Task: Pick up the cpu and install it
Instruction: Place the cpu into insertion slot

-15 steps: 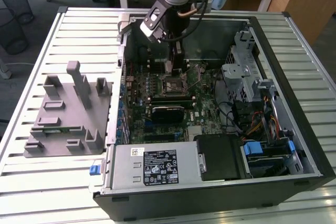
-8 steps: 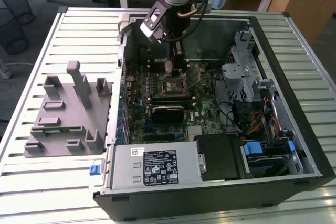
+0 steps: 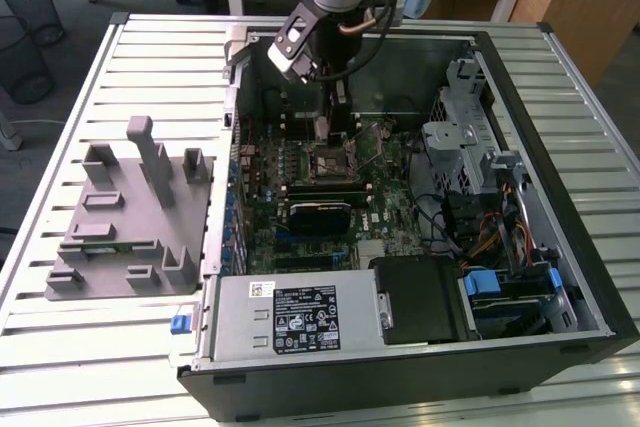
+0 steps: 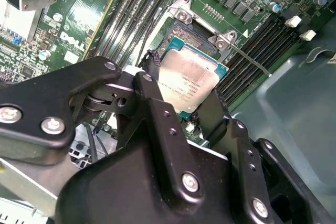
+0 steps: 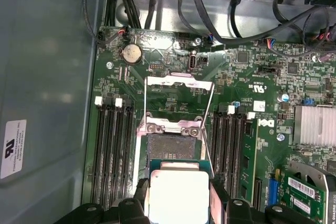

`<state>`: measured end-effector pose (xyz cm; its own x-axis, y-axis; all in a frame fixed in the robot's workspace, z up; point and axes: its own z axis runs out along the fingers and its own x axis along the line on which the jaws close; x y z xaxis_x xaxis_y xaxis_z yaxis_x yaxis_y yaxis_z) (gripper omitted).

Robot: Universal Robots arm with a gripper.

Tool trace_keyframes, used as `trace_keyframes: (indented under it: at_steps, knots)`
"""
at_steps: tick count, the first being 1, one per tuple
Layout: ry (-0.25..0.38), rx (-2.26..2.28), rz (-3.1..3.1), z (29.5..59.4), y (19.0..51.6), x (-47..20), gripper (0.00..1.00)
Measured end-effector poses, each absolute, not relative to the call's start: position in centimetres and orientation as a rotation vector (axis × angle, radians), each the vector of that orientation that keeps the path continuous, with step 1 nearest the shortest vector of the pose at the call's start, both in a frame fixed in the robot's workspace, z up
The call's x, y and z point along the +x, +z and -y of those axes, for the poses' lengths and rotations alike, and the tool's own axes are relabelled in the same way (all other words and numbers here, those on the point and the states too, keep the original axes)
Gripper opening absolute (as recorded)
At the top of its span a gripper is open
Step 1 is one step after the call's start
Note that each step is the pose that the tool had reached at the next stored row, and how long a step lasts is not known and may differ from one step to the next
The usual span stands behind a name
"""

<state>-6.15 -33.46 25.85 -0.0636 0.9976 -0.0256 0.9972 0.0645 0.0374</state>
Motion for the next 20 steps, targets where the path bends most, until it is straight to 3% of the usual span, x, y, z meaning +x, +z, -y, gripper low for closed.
trace_keyframes:
  at_steps: [20]
  knots:
    - [0.019,2.119,-2.262,33.3,24.5,-5.7,0.54]
